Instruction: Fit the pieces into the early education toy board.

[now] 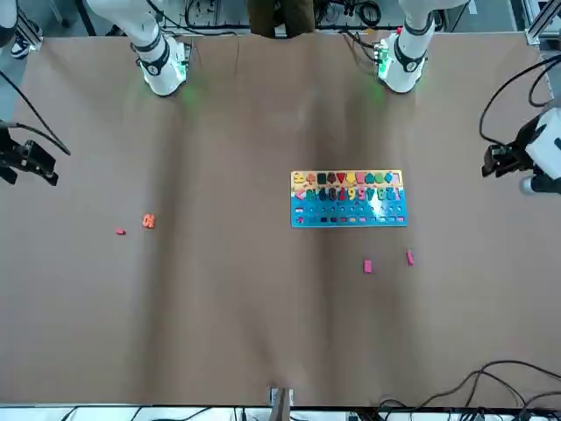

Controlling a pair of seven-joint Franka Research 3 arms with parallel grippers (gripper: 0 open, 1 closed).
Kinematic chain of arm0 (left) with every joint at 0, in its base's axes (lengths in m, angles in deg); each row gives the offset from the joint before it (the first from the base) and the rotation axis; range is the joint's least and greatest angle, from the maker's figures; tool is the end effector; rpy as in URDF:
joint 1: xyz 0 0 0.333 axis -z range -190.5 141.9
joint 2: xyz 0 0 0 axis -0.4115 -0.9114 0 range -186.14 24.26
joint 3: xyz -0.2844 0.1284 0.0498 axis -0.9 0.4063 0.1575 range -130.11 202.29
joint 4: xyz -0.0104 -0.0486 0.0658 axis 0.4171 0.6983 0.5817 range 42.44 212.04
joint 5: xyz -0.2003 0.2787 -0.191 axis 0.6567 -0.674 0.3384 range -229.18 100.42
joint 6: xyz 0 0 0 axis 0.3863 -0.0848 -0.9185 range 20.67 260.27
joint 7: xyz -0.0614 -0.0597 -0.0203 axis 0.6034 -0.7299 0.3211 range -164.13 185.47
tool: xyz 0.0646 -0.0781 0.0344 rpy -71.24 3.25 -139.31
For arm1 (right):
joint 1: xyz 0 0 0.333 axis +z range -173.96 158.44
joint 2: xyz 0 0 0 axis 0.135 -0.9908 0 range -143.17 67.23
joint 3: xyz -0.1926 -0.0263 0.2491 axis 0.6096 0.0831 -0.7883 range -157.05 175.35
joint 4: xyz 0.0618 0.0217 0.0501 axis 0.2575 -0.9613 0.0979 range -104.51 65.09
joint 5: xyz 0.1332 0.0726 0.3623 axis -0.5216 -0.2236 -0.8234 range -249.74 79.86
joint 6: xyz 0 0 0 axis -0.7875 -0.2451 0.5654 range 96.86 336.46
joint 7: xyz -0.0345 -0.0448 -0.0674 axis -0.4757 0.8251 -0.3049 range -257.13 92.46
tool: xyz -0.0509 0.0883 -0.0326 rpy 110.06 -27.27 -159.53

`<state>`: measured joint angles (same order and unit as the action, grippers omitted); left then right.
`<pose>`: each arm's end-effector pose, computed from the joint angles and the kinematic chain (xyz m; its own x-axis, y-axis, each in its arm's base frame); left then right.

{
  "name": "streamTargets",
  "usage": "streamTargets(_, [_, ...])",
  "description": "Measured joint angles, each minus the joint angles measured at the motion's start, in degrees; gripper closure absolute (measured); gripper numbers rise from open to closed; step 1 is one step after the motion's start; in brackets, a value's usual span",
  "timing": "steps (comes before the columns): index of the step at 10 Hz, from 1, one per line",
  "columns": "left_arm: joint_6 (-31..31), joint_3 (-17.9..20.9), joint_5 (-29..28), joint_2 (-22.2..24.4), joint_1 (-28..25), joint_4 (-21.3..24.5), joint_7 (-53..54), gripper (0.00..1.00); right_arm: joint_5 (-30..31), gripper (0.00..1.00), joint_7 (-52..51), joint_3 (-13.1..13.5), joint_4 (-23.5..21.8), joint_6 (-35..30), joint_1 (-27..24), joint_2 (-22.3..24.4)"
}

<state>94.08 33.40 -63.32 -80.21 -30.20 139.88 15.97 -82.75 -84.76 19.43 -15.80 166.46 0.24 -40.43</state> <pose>0.5491 0.0290 0.5272 0.9961 -0.0339 -0.0817 -0.0320 -0.9992 0.0252 0.5759 -0.0244 0.6285 0.9967 0.0066 0.0815 0.0026 -0.9988 0.0494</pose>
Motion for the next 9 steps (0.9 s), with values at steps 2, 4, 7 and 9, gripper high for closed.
streamTargets(2, [8.2,0.0,0.0,1.9,-2.6,12.0,1.9,0.99,0.0,0.01,-0.8,-0.1,0.0,-0.9,0.0,0.0])
streamTargets(4, [18.6,0.0,0.0,1.3,-3.1,21.4,2.0,0.99,0.0,0.01,-1.0,-0.2,-0.2,-3.3,0.0,-1.4])
streamTargets(7, [33.1,-0.6,0.0,-4.4,-2.9,29.5,2.0,0.99,0.0,0.01,-1.0,-0.1,-1.2,-4.4,0.0,-4.2])
streamTargets(9, [36.4,-2.2,0.0,-10.5,-2.6,30.0,2.0,0.99,0.0,0.01,-1.0,0.0,-2.8,-4.0,-0.1,-5.2])
